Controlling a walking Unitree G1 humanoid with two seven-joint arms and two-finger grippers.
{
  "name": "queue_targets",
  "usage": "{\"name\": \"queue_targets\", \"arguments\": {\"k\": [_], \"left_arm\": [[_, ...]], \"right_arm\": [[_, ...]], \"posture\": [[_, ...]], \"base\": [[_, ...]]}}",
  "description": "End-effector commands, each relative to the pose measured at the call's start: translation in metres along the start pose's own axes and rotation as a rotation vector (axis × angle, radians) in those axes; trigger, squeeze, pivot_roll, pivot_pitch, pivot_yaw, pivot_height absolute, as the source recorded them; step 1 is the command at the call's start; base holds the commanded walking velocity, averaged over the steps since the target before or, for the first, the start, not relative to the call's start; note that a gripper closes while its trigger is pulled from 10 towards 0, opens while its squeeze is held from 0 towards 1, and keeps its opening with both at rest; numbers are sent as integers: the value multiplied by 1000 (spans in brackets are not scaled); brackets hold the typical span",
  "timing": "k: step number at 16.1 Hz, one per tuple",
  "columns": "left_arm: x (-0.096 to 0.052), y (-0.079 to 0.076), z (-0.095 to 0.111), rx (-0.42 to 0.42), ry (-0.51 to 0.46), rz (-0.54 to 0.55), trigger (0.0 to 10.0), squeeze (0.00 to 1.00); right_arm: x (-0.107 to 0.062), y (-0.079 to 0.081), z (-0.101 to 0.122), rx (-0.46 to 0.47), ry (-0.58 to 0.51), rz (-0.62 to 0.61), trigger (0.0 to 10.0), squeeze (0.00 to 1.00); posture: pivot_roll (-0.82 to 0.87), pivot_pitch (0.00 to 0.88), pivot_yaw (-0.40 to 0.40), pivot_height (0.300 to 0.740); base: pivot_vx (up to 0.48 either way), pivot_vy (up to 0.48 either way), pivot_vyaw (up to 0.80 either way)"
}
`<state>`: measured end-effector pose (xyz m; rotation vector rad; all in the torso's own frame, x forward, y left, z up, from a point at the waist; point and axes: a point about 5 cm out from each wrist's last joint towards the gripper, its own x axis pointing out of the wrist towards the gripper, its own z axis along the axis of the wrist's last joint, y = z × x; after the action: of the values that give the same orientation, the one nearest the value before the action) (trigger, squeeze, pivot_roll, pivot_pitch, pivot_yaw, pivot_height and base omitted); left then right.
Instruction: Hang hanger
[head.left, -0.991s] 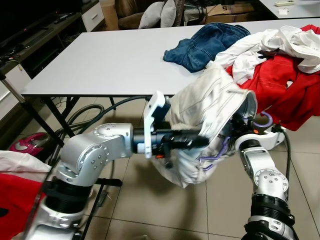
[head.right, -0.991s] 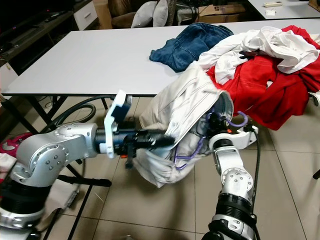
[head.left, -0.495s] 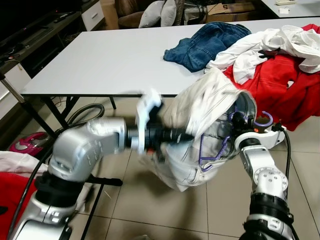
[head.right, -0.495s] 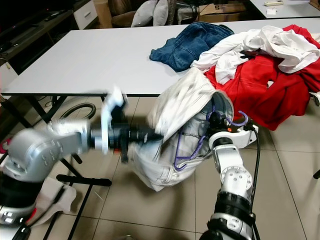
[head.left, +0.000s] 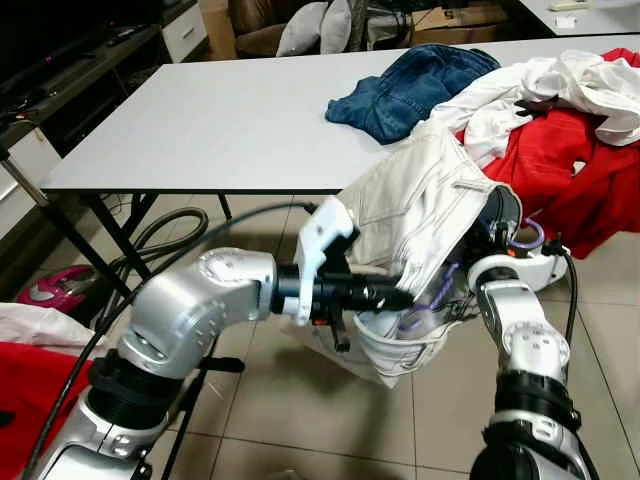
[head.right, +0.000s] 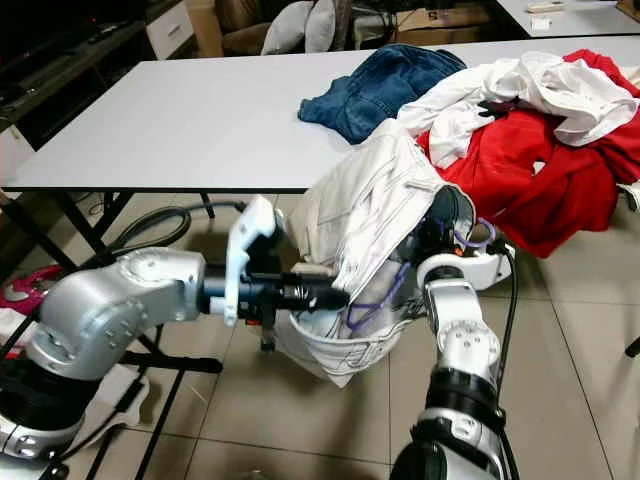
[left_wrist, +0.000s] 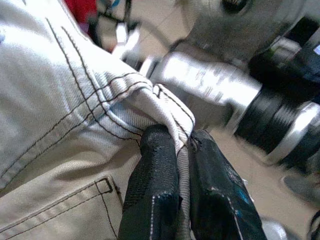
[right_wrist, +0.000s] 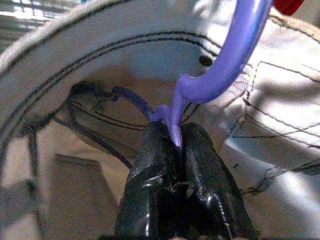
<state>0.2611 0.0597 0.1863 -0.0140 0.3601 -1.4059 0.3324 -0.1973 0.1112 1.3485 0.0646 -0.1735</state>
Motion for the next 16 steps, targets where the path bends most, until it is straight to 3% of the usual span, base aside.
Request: {"name": "queue_targets", "arguments": {"k": [1, 3, 7, 8, 9, 10, 13, 14, 15, 16], "left_arm": [[4, -5, -11, -14, 52, -58, 0, 0], [2, 7, -22, 43, 115, 41, 0, 0], [0, 0, 16, -44, -148, -12, 0, 0], [-1, -5, 41, -84, -306, -63, 0, 0], [-1, -6, 48, -94, -352, -81, 0, 0], [-3, -10, 67, -127, -466, -143, 0, 0], [-8, -16, 87, -160, -585, -218, 0, 0], [-10, -14, 89, -162, -598, -204, 0, 0], [-15, 1, 85, -157, -595, -82, 0, 0], [-21, 23, 78, -151, -583, 115, 0, 0]], "right_arm": [[5, 20, 11, 61, -73, 63, 10000, 0], [7, 27, 10, 99, -57, 92, 10000, 0], [7, 24, 0, -136, 7, 99, 10000, 0], [6, 18, -8, -269, 46, 82, 10000, 0], [6, 16, -10, -325, 61, 73, 10000, 0], [5, 7, -18, -499, 103, 44, 10000, 0], [2, -2, -20, -600, 112, 15, 10000, 0], [0, -3, -19, -609, 107, 11, 10000, 0], [-5, 0, -13, -633, 93, 20, 10000, 0], [-14, 8, -2, -675, 66, 34, 10000, 0]], "posture": [[0, 0, 111, 740], [11, 0, 96, 740], [18, 0, 85, 740], [19, 0, 83, 740], [19, 0, 83, 740], [19, 0, 83, 740], [19, 0, 86, 740], [19, 0, 89, 740], [16, 0, 91, 740], [15, 0, 89, 740]], "base": [[0, 0, 0], [0, 0, 0], [0, 0, 0], [0, 0, 0], [0, 0, 0], [0, 0, 0], [0, 0, 0], [0, 0, 0], [0, 0, 0], [0, 0, 0]]}}
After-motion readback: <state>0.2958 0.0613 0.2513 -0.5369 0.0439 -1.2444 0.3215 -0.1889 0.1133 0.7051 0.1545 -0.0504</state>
